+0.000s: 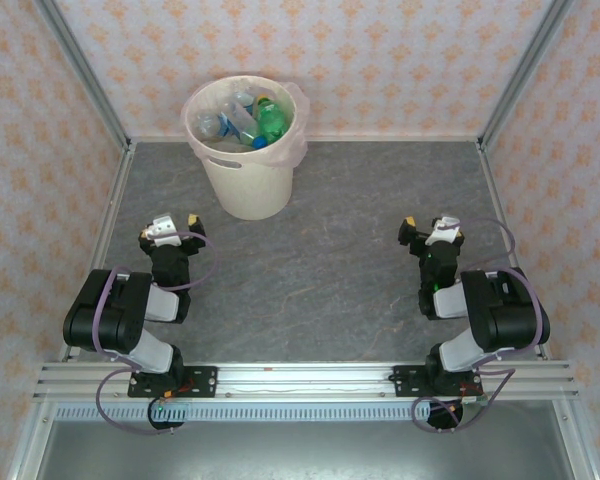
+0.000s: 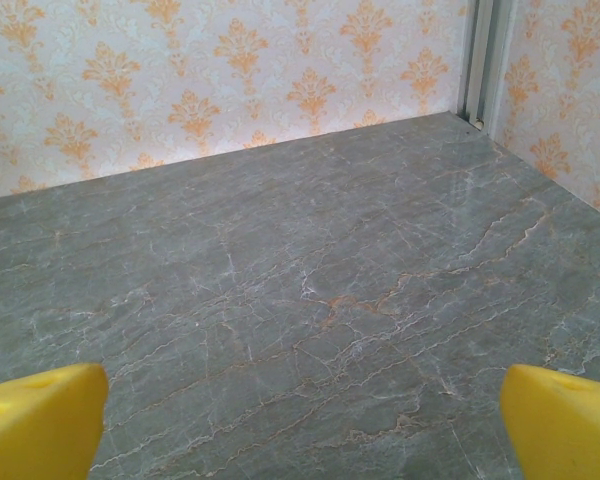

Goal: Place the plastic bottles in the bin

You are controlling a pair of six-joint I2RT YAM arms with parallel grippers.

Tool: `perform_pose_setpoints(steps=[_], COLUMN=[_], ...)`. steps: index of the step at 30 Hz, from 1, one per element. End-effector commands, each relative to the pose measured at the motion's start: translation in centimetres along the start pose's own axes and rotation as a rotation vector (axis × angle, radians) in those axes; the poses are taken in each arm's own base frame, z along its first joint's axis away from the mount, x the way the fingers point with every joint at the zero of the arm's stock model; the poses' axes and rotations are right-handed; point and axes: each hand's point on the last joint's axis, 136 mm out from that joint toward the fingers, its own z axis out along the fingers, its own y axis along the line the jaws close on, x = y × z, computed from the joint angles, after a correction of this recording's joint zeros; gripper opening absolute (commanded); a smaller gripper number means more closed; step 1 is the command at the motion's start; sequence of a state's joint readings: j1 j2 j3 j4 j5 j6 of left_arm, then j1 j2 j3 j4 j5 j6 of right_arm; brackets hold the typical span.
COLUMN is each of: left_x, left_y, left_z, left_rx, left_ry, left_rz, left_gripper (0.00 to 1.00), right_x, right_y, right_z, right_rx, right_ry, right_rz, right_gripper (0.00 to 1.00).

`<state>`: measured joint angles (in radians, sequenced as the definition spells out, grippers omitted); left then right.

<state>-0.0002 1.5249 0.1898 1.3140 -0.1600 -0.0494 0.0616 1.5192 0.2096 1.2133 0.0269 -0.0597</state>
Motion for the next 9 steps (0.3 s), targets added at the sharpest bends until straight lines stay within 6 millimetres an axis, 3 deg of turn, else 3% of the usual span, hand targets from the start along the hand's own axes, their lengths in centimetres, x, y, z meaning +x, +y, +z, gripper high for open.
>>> perform_pose_setpoints(steps=[1, 9], left_x=[-0.58, -0.53], left_y=[-1.65, -1.94], left_z=[0.33, 0.36], left_rx=[0.071, 0.086], left_ry=[-0.016, -0.012], left_rz=[0.027, 0.03], left_gripper=[1.0, 1.0], right_x=[-1.33, -1.41], right_y=[-0.23, -0.2], right_z=[0.3, 0.31], right_rx=[0.014, 0.013], right_ry=[-0.047, -0.048], right_rz=[0.022, 0.023], right_gripper=[1.0, 1.0])
